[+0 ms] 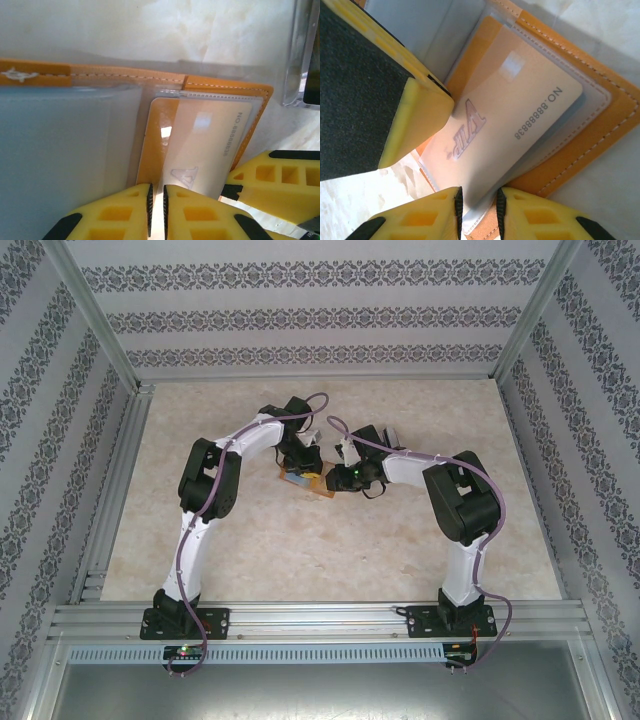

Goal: Put the credit cards into the card holder
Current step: Insert the credit card into the card slot, then rotate the card holder at the center of the table.

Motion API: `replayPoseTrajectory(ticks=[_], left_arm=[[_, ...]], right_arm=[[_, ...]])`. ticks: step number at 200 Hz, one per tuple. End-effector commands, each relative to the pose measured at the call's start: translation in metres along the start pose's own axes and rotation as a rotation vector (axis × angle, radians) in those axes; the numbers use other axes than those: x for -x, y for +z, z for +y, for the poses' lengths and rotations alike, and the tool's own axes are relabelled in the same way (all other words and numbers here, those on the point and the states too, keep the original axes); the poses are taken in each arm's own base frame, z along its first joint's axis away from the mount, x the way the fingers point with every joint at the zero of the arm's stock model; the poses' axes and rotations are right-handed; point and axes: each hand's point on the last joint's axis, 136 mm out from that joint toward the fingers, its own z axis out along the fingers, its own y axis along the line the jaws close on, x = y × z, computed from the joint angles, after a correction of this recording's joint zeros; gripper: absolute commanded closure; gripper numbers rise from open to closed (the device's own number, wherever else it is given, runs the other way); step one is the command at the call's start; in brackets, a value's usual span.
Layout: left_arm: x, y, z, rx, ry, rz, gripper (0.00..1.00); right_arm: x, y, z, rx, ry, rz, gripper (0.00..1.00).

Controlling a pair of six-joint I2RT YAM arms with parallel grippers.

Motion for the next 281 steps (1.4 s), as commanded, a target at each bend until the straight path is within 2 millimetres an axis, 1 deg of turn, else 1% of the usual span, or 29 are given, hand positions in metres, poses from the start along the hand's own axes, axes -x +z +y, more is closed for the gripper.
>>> replayPoseTrajectory(ticks=[1, 11, 30, 56, 81, 91, 106, 129, 149, 161, 189, 216, 246, 264, 281], left_arm=[[-0.001, -0.015, -0.027, -0.058, 0.023, -0.017, 0.8], [0.002, -0.022, -0.03, -0.067, 0.028, -0.035, 0.79], [0.009, -0.038, -0.03, -0.075, 0.025, -0.074, 0.76], [0.028, -0.06, -0.021, -0.083, 0.003, -0.149, 0.75], [0.049, -0.074, -0.009, -0.061, -0.02, -0.219, 0.72], [0.056, -0.076, -0.006, -0.052, -0.021, -0.231, 0.71], [0.065, -0.072, -0.003, -0.046, -0.015, -0.235, 0.71], [0.077, -0.06, 0.005, -0.038, -0.019, -0.232, 0.71], [0.083, -0.051, 0.017, -0.019, -0.025, -0.223, 0.71], [0.083, -0.045, 0.027, 0.003, -0.039, -0.216, 0.71], [0.074, -0.033, 0.035, -0.003, -0.057, -0.175, 0.71], [0.059, -0.032, 0.039, 0.006, -0.064, -0.164, 0.71], [0.044, -0.033, 0.042, 0.011, -0.071, -0.15, 0.71], [0.041, -0.037, 0.044, 0.027, -0.068, -0.156, 0.71], [0.043, -0.045, 0.036, 0.009, -0.063, -0.17, 0.71]], right_arm=[[-0.015, 0.003, -0.016, -0.042, 0.031, 0.057, 0.71], [-0.013, 0.0, -0.014, -0.039, 0.028, 0.053, 0.71], [-0.007, -0.011, -0.011, -0.042, 0.014, 0.034, 0.71], [0.006, -0.036, -0.002, -0.021, 0.007, -0.018, 0.71], [0.016, -0.058, 0.005, -0.013, 0.002, -0.067, 0.71], [0.018, -0.067, 0.006, -0.013, 0.0, -0.083, 0.71], [0.021, -0.079, 0.005, -0.019, 0.002, -0.11, 0.71], [0.025, -0.099, 0.001, -0.044, 0.005, -0.161, 0.71], [0.029, -0.117, -0.006, -0.076, 0.012, -0.204, 0.7], [0.032, -0.129, -0.013, -0.099, 0.026, -0.238, 0.7], [0.043, -0.155, -0.038, -0.147, 0.087, -0.317, 0.69], [0.056, -0.174, -0.061, -0.185, 0.142, -0.372, 0.67], [0.067, -0.178, -0.076, -0.201, 0.177, -0.374, 0.67], [0.074, -0.182, -0.082, -0.213, 0.182, -0.391, 0.67], [0.08, -0.186, -0.09, -0.248, 0.187, -0.4, 0.67]])
